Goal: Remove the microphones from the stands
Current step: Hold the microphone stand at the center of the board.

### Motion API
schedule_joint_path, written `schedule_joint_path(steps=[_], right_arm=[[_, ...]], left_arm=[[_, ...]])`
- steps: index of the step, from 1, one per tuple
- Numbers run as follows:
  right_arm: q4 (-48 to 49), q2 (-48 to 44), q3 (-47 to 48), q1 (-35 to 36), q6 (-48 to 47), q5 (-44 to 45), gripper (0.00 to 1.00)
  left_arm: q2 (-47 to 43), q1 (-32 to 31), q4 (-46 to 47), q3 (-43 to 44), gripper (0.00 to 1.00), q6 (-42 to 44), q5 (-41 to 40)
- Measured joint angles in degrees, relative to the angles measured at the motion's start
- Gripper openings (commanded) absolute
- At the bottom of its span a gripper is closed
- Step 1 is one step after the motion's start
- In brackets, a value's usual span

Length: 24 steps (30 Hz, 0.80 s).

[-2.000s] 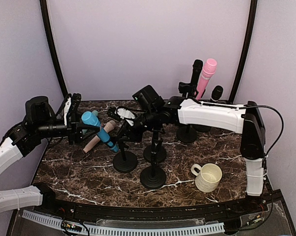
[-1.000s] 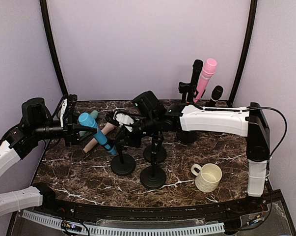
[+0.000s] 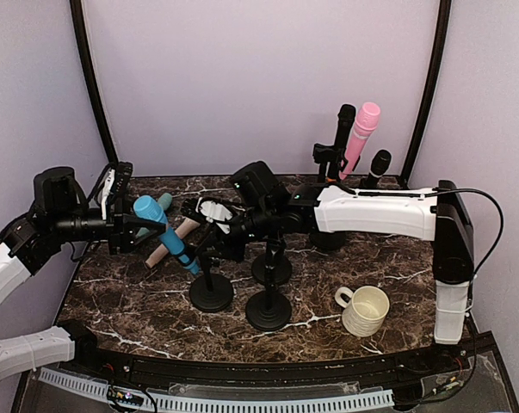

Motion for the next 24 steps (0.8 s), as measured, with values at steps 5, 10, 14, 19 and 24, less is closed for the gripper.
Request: schedule_joint_path(steps=[5,10,14,19,24], right_arm=[[0.11,-0.15,-0.2,0.04,0.0,0.02,0.0],[0.28,-0.33,-0.26,0.04,0.0,0.02,0.0],[0.48,-0.33,-0.35,0.04,-0.02,0.02,0.0],[0.79,-0.42,-0.59,0.04,-0.02,0.0,0.0],[1.29,-1.11,-1.4,0.04,0.57,-0.85,0.0]], left_arm=[[0.22,0.02,-0.02,0.15,0.0,0.0,0.15],[0.63,0.02,-0.44,0.96,0.0,-0.02,0.26],[0.66,0.17,-0.42,1.03,0.0,-0.02,0.39],[0.76,0.39,-0.37,1.07,0.0,-0.04,0.76],[0.98,0.61,0.04,1.07,0.0,-0.28,1.75]])
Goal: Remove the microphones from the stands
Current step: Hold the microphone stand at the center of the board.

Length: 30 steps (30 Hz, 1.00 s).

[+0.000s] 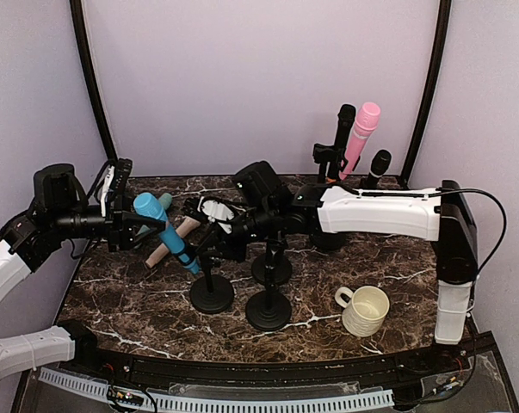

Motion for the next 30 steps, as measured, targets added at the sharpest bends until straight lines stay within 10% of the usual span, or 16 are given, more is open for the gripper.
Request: schedule_joint_path(steps=[14,30], right_arm=[[-1.42,-1.51,0.11,0.02,6.05,-7.91,0.48],[-4.7,-1.51,-1.84,2.16,4.07,-5.27,0.46]], left_arm=[[0.42,0.74,6.23,-1.68,0.0,-1.11,10.34],[-0.5,0.79,7.28,-5.7,0.0,2.01,13.33]])
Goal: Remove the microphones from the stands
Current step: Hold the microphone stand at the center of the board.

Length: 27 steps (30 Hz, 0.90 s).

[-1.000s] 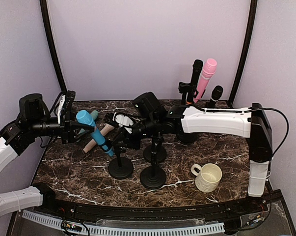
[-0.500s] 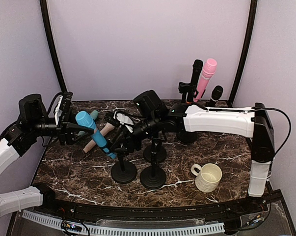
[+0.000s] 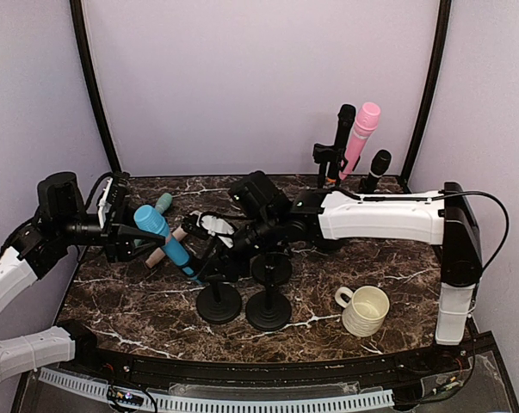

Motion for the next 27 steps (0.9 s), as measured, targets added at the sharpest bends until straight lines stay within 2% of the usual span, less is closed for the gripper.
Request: schedule_joint_path(steps=[4,9,10,12,13,14,15,17,22,27], right_arm=[[-0.52,0.0,-0.02,0.33,-1.18,2.58,0.34],[-0.44,0.0,-0.17,0.46,-2.89,5.07,0.1],[-0.24,0.0,-0.26,0.59,-3.56,5.53,0.06],[0.04,-0.07,-0.61,0.96,-3.89,5.88,0.0],[0.2,-0.2,-0.79,1.05,-3.89,6.19,0.0],[0.57,-0.37,-1.14,1.14,-3.87,6.36,0.0],[1.03,-0.48,-1.51,1.14,-3.82,6.45,0.0],[1.77,-0.7,-2.08,1.18,-3.78,6.64,0.0],[3.34,-1.57,-3.56,1.29,-2.93,7.8,0.0],[3.98,-1.88,-4.11,1.44,-2.43,8.55,0.0]], left_arm=[[0.0,0.0,0.04,0.0,0.0,0.02,0.2],[0.0,0.0,0.07,-0.07,0.0,0.17,-0.07],[0.04,0.09,0.11,-0.11,0.03,0.07,-0.15],[-0.02,0.15,0.0,-0.15,0.18,-0.04,0.02],[-0.09,0.15,-0.02,-0.17,0.34,-0.04,-0.02],[-0.13,0.15,0.0,-0.22,0.41,-0.04,-0.09],[-0.22,0.15,0.0,-0.31,0.53,-0.04,-0.26],[-0.52,0.09,-0.04,-0.48,0.64,-0.17,-0.81],[-1.2,0.04,0.09,-1.18,0.78,0.17,-3.65],[-1.16,0.04,0.13,-1.66,0.82,0.15,-5.22]])
